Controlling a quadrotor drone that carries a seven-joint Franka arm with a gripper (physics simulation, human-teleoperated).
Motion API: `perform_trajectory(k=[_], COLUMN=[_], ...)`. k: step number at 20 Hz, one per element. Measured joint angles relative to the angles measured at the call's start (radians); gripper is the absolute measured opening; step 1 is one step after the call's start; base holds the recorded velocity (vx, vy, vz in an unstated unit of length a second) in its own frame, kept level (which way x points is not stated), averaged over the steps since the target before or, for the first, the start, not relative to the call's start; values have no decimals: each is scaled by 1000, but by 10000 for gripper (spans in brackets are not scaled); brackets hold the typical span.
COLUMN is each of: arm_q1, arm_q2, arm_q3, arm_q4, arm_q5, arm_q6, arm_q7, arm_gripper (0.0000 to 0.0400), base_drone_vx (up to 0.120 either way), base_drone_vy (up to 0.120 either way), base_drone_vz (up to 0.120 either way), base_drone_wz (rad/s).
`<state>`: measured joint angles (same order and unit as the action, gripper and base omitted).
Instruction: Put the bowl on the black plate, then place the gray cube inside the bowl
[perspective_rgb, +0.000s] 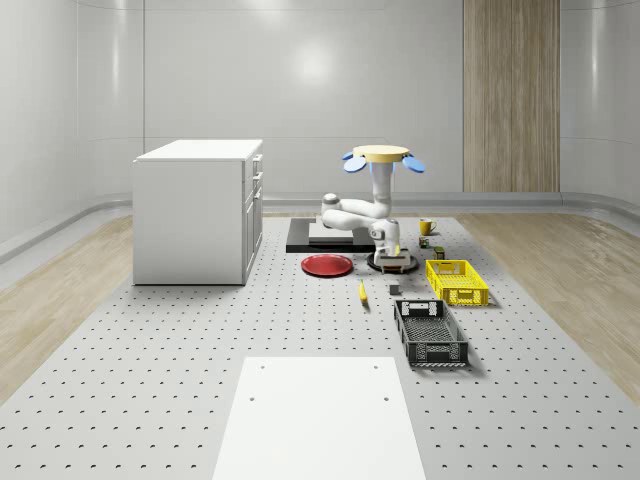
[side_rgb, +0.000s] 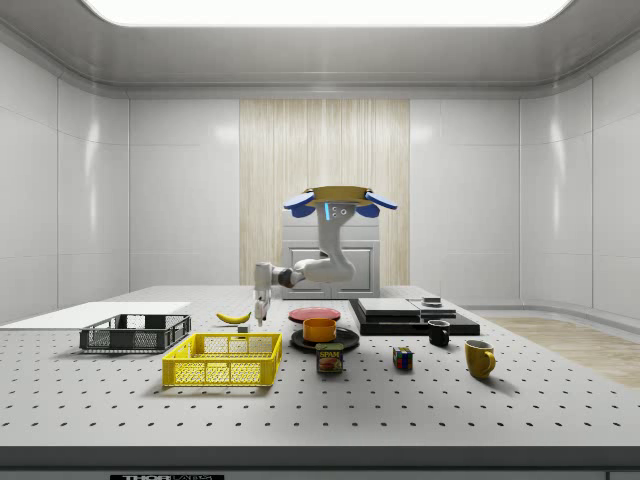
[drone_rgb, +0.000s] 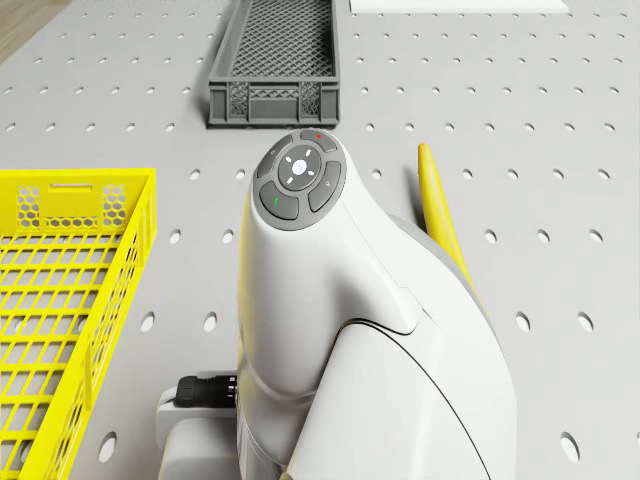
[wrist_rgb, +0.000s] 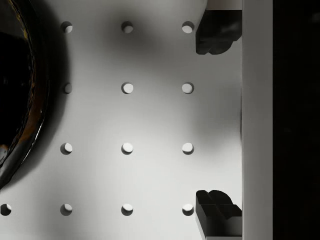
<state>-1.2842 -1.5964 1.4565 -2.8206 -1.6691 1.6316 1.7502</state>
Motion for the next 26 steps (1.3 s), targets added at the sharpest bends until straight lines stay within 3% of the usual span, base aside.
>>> perform_trajectory(k=[7,15,26], arm_q1=[0,0,-7], arm_q2=[-2,-3,-5], arm_q3=[0,0,-51], arm_q4=[0,0,7], arm_q5=[1,1,-46], arm_q6=[2,3,22], arm_q7=[0,0,2], arm_gripper=[400,400,400], base_drone_vx=[120,120,11], base_drone_vy=[0,-20,0], base_drone_vz=[-63,0,0], base_drone_wz=[0,0,0])
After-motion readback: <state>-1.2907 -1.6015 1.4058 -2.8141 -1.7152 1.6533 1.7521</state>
